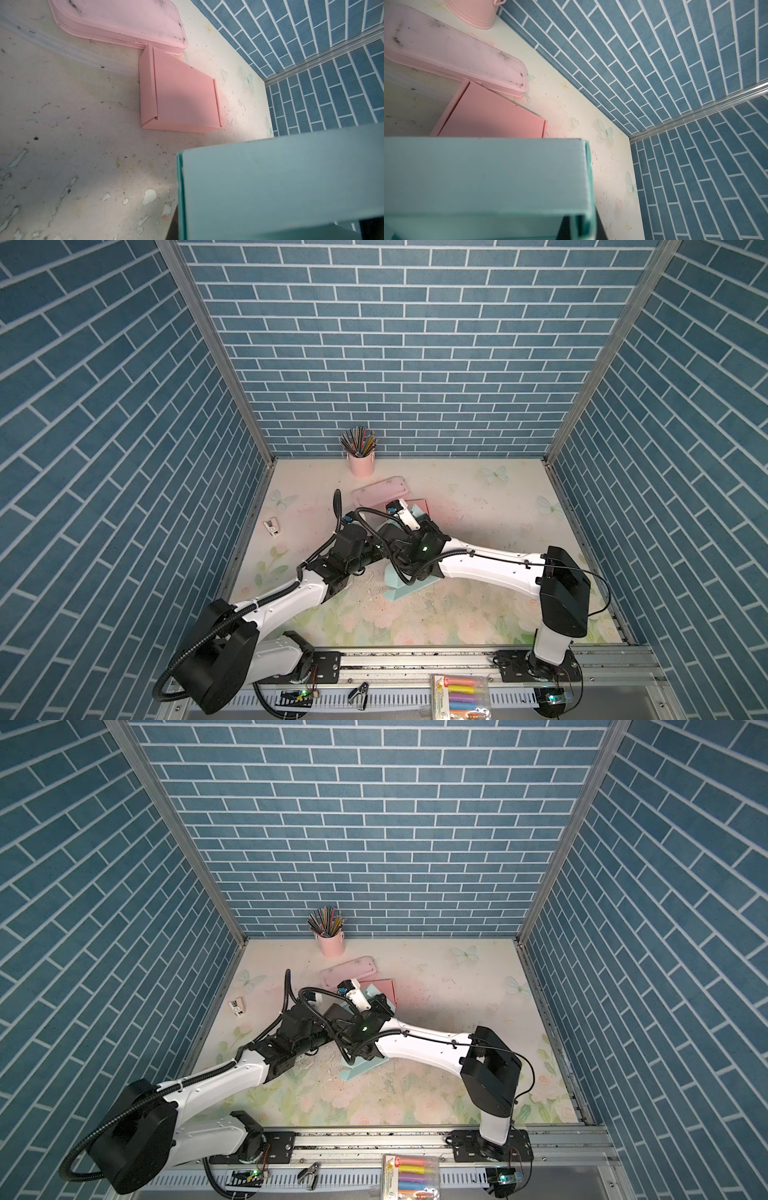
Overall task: Fold the paper box
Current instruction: 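Release the blank with the right gripper and lift it away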
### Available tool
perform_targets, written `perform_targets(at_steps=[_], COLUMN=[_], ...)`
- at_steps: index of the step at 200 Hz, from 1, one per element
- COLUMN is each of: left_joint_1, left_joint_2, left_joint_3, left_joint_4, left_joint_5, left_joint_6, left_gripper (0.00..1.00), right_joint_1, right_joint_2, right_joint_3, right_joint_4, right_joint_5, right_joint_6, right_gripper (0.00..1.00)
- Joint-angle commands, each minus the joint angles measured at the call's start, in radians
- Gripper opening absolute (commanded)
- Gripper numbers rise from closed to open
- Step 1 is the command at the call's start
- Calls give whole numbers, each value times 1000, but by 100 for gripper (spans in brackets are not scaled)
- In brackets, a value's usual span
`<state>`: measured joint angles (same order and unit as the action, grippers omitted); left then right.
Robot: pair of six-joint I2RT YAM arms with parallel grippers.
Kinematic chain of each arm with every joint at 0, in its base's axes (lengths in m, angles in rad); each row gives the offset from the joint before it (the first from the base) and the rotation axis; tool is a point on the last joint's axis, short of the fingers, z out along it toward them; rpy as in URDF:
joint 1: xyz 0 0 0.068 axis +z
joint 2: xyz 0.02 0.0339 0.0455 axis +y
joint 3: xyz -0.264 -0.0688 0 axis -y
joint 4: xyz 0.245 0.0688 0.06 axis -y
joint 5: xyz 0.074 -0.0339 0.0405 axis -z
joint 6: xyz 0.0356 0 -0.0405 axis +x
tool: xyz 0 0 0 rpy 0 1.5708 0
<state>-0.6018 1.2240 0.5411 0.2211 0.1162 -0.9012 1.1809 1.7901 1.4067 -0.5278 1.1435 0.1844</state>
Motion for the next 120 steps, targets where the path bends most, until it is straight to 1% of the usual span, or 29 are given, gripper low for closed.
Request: perform_targets(at_steps=[1,52,83,120], left_joint_1=[-11,-12,-14,-12], left_joint_2=[-3,3,0,6], left_joint_3=[11,4,6,5], left_joint_4=[64,66,63,63], left_joint_5=[29,25,23,19], left_joint_6=[37,38,38,44], left_gripper=[4,4,4,4], right_joint_1=[14,19,18,32], right_joint_2=[-39,-76,-94,-148], right_joint_3=[-8,-22,-28,-50], right_joint_4=[-34,-30,-22,-8], right_joint_5=[-20,-23,-39,-94], right_joint_6=[-22,-8,2,29], right_gripper=[11,19,26,45])
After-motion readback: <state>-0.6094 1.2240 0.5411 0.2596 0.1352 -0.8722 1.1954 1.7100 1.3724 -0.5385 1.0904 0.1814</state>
